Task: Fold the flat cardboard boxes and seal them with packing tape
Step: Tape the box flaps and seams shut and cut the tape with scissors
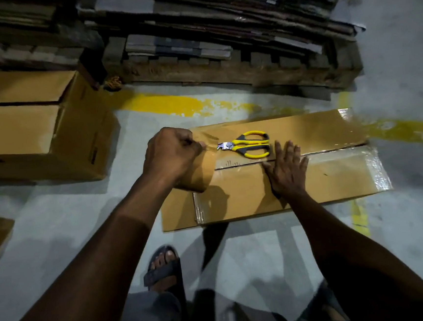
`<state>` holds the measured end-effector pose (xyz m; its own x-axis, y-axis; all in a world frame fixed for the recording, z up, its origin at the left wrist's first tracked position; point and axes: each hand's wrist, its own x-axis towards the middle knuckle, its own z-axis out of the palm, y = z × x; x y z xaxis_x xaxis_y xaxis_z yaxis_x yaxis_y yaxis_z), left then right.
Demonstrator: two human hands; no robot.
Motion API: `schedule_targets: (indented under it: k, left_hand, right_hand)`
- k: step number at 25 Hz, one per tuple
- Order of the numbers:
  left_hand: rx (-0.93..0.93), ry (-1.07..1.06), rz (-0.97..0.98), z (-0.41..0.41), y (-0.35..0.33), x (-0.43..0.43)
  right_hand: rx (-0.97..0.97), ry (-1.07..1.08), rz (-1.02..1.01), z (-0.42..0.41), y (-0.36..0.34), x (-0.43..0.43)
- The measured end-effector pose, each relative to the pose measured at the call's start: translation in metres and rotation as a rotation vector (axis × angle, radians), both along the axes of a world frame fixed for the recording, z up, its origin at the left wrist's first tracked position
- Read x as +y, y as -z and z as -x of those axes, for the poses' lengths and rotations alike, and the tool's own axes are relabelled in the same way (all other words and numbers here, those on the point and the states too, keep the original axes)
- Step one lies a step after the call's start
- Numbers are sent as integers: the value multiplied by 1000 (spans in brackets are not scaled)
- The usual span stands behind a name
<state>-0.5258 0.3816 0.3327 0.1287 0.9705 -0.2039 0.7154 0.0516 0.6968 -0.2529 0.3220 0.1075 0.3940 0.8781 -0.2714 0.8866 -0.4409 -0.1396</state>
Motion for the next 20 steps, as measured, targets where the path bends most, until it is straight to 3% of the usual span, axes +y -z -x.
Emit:
schedule_targets:
  k: [10, 20]
  left_hand:
    - [-103, -7, 47, -22, 23, 2]
    - [-124, 54, 101, -76, 20, -14]
  right_hand:
    - [57, 377, 91, -136, -5, -14]
    - [-14, 428, 123, -164, -17, -26]
